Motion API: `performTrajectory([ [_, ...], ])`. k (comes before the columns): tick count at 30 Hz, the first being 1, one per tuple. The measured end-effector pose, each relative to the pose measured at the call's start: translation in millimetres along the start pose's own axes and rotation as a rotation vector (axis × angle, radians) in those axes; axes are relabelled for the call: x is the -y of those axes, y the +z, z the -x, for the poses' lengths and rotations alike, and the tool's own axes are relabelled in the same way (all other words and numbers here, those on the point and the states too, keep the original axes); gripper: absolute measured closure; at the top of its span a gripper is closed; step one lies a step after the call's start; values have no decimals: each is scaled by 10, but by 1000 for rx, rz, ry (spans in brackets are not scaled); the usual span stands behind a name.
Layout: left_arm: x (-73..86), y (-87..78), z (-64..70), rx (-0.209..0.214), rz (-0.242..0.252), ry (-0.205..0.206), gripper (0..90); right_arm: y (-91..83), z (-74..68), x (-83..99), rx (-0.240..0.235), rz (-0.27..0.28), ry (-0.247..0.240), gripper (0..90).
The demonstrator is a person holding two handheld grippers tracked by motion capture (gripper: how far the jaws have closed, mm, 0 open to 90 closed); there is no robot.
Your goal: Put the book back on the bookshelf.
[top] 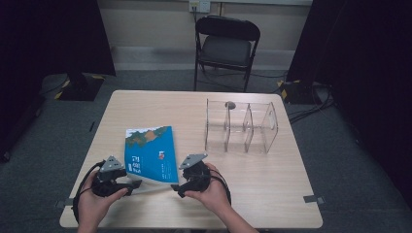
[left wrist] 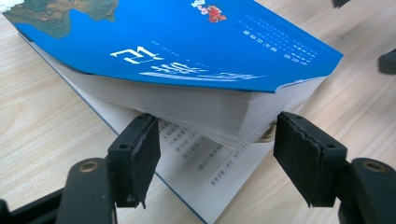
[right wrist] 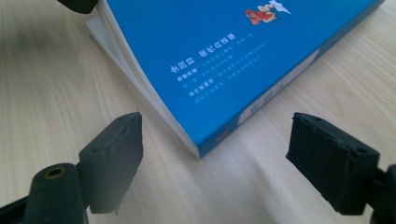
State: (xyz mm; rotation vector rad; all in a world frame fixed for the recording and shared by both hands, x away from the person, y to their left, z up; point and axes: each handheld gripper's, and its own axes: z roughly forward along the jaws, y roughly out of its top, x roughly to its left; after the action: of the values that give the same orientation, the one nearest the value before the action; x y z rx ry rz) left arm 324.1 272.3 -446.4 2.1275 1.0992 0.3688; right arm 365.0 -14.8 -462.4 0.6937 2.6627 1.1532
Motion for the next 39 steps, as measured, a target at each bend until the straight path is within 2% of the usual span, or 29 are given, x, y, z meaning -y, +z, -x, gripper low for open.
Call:
performTrajectory([
  [22,-25,-4,0,-3,-5,-1,318,352,-247,-258,-26,-15,-65,166],
  [25,-26,-4,0,-3,-5,-1,318,389,-261,-274,-21,2,-81,166],
  [33,-29,-5,4,-4,-5,-4,319,468,-310,-310,2,13,-77,147],
  [39,-31,-6,2,-4,-6,-3,319,494,-314,-323,18,13,-89,188],
])
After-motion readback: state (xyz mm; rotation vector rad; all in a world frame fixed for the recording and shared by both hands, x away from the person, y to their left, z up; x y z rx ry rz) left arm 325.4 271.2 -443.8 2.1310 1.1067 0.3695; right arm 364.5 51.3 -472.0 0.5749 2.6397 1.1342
